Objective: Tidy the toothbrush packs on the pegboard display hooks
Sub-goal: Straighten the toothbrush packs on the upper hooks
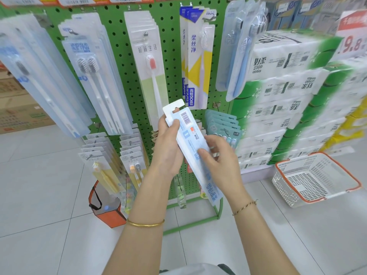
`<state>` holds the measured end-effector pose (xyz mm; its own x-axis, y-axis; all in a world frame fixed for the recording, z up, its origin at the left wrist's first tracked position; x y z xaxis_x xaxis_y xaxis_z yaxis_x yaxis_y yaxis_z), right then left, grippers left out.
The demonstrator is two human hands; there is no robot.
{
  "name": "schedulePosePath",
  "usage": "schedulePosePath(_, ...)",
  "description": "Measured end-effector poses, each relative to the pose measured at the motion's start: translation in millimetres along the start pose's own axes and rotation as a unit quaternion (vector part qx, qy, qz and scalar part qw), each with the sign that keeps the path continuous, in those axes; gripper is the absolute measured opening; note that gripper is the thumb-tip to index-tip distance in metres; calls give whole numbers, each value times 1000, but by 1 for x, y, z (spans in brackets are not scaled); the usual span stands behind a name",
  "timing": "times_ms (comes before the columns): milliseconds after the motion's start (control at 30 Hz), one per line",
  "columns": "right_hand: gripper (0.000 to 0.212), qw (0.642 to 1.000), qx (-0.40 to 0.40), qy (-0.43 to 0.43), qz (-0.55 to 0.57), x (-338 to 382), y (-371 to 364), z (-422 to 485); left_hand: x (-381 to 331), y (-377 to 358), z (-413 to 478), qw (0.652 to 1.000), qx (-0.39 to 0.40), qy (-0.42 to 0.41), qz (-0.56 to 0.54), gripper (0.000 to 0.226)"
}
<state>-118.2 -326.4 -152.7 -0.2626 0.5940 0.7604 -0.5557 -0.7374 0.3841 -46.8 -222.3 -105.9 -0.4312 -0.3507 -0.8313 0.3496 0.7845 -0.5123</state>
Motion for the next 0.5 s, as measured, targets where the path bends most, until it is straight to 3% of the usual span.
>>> schedulePosePath(133,8,998,29,-43,37,0,7,1,-2,2,2,1000,-13,24,-9,17)
schedulePosePath(200,9,995,29,-60,72,0,10,1,-3,2,4,999,-31,42,-12,13)
schedulePosePath(367,13,989,58,-71,119,3,13,1,-5,4,11,994,-93,50,41,37)
schedulePosePath(500,15,985,61,-82,142,6,13,1,-5,5,14,990,-94,30,97,25)
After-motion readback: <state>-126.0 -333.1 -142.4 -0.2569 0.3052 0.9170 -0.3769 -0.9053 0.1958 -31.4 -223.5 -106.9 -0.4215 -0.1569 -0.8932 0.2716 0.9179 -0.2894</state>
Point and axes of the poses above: each hand's wrist, its own z-axis towards the middle knuckle, its own y-axis out of the back of the hand, x = y × z, the point moved 1 cm from there along z, towards the middle knuckle, and after that the axes turned 14 degrees about y, right-handed, at the moved point
